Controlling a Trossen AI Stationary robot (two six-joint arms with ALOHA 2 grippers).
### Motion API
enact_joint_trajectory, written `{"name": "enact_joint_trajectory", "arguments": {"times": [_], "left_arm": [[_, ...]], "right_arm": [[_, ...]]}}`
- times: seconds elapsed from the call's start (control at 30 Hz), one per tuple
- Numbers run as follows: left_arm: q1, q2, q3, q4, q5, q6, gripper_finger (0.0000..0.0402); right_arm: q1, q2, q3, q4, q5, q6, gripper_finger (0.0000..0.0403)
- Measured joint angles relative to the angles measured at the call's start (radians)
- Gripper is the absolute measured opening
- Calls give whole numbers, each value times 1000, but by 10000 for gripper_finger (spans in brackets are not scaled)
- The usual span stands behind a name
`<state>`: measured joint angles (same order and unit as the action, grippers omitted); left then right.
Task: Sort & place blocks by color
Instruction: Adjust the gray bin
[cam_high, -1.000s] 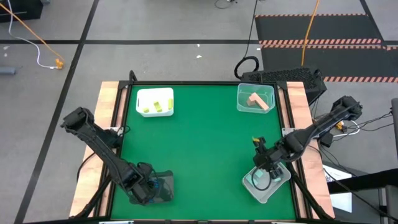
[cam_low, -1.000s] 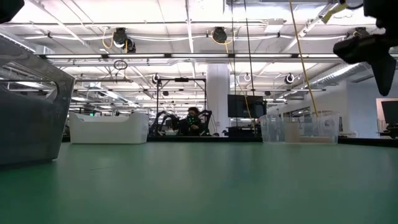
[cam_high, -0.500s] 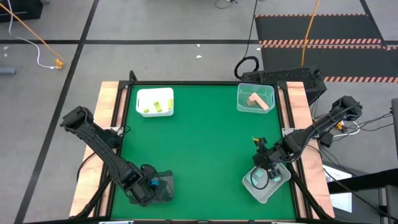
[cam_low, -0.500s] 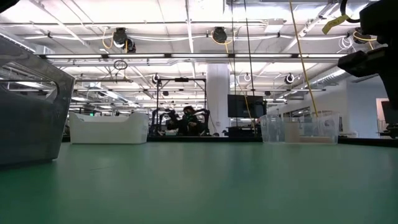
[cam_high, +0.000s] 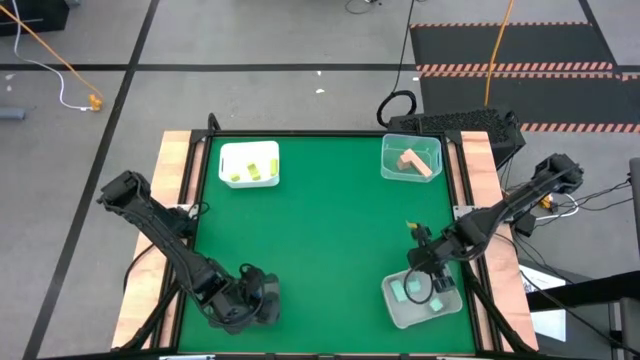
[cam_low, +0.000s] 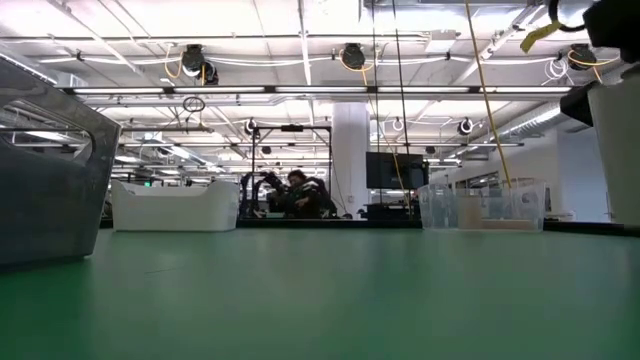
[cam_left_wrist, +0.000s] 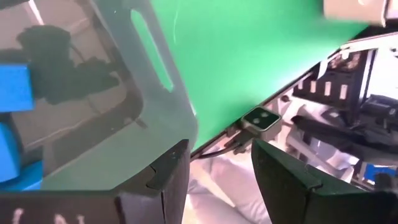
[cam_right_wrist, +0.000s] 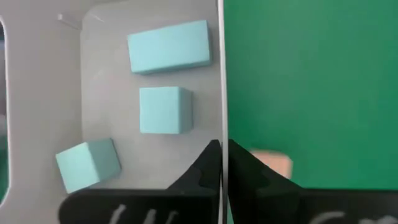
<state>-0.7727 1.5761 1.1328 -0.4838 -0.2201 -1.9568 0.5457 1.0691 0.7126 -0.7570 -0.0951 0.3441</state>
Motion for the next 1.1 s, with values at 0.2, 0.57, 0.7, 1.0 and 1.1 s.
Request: {"name": "enact_joint_trajectory", "arguments": {"times": [0.2, 0.57, 0.7, 1.0, 1.1], "left_arm": [[0, 0, 0, 11, -17, 7, 173], [0, 0, 0, 8, -50, 23, 173], [0, 0, 0, 8, -54, 28, 173], [0, 0, 0, -6, -71, 63, 173], [0, 0, 0, -12, -71, 66, 173]], "right_arm": [[24, -16, 8, 133, -37, 158, 1], [153, -14, 8, 145, 51, 502, 0], [218, -14, 8, 139, 98, 620, 0], [306, 58, 8, 140, 120, 696, 0], [309, 96, 8, 140, 120, 695, 0]]}}
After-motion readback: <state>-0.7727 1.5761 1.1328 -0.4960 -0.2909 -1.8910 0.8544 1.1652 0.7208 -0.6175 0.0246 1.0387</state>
